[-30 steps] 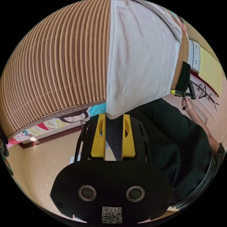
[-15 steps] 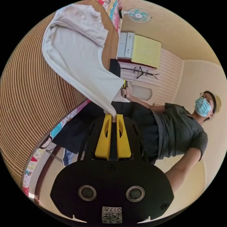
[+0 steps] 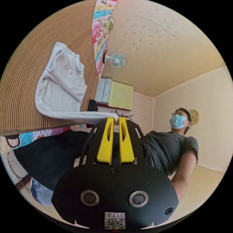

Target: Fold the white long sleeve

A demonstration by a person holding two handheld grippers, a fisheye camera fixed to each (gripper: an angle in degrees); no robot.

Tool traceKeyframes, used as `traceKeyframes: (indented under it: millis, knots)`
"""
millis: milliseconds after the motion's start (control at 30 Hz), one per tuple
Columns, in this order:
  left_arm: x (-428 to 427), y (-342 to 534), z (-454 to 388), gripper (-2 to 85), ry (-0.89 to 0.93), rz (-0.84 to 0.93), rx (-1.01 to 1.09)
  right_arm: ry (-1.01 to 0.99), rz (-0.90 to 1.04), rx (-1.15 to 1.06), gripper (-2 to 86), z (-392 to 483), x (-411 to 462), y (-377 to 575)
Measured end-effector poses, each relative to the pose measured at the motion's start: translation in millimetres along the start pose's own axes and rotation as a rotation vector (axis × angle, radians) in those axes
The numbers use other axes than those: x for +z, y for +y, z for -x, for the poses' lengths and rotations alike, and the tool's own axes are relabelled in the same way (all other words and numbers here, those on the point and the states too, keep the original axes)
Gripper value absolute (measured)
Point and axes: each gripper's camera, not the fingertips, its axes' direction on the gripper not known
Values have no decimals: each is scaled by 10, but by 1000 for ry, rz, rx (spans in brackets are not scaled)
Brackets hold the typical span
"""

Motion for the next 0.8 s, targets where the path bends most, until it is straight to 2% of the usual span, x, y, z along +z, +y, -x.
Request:
traceKeyframes:
  millis: [200, 267, 467, 600, 700, 800]
  knots:
    - [168, -854, 341, 43, 23, -311, -144, 79, -89, 22, 24, 56, 809, -1023]
    - [267, -1159, 348, 42, 35, -363, -142, 93, -114, -3, 26, 137, 1166, -1401]
    - [560, -2039, 337, 42, 9, -414, -125, 162, -167, -8, 33, 92, 1861, -2054]
    - [698, -2340, 463, 45, -128, -402, -152, 196, -192, -7, 43, -118, 2130, -2233]
    - [776, -2387, 537, 50, -177, -363, -119, 270, -130, -146, 60, -129, 2316, -2285]
    - [608, -2055, 553, 60, -25, -535, -38, 461, -58, -285, 69, 53, 2511, -2151]
